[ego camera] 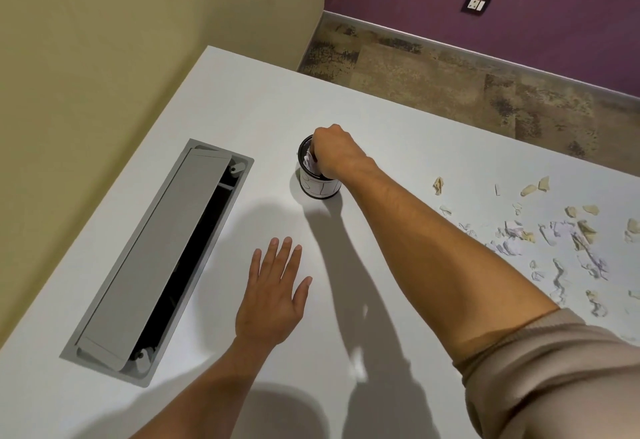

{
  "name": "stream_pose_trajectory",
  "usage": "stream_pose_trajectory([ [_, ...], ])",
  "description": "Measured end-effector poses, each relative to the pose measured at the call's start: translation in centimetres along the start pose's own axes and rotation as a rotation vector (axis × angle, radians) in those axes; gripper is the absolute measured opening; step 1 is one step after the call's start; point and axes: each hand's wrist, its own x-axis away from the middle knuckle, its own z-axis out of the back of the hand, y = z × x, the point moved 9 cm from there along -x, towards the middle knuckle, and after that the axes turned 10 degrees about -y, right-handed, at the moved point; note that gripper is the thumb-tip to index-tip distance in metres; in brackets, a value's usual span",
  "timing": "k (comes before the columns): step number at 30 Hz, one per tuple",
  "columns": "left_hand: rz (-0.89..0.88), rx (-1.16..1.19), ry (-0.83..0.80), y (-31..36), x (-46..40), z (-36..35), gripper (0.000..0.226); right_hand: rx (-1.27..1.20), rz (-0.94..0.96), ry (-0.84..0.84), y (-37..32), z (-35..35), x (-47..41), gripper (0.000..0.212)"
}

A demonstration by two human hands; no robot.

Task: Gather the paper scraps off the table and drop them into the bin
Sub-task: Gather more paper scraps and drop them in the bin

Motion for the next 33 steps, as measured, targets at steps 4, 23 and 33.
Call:
stream_pose_trajectory([
  [4,-0.001,0.001,-0.006,0.0,-0.1,-0.1,0.060,0.002,0.031,0.054,-0.2,1.5,0.7,0.023],
  [23,-0.015,0.018,0.002,-0.1,0.0,-0.2,0.060,0.025,-0.018,-0.099,-0.7,-0.9,-1.0,0.028],
  [33,-0.039,0.044,0.024,0.3,0.2,0.5,0.059,-0.113,-0.022,0.027,0.4,2.8,4.2,0.027],
])
